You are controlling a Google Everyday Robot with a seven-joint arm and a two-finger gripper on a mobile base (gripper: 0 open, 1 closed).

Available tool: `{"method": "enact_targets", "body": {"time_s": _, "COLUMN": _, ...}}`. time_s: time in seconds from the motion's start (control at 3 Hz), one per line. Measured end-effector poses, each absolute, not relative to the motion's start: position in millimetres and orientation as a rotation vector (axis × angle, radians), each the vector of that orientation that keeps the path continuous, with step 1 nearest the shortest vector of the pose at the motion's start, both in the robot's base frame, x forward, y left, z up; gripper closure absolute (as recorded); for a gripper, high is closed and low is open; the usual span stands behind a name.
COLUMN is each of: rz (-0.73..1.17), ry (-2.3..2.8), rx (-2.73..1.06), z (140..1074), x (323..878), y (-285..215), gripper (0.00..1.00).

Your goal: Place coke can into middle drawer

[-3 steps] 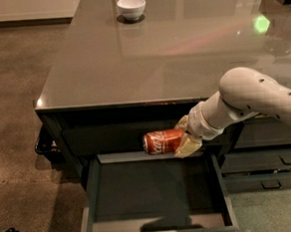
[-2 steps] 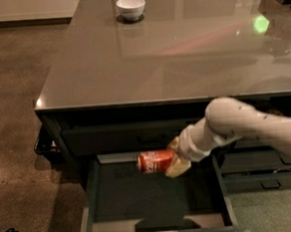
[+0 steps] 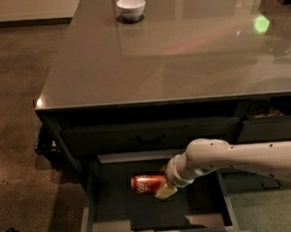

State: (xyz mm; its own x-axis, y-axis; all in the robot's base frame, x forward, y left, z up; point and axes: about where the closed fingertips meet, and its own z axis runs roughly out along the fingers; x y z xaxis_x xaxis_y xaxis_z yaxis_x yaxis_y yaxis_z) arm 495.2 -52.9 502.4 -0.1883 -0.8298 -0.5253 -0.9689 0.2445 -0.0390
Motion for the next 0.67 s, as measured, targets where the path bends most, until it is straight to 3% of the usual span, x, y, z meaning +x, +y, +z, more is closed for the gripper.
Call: {"method": "enact_targets", "body": {"time_s": 0.67, "rz": 0.446, "ry": 2.103, "rx": -1.578, "z": 468.6, "x": 492.4, "y": -60.5, "gripper": 1.0}}
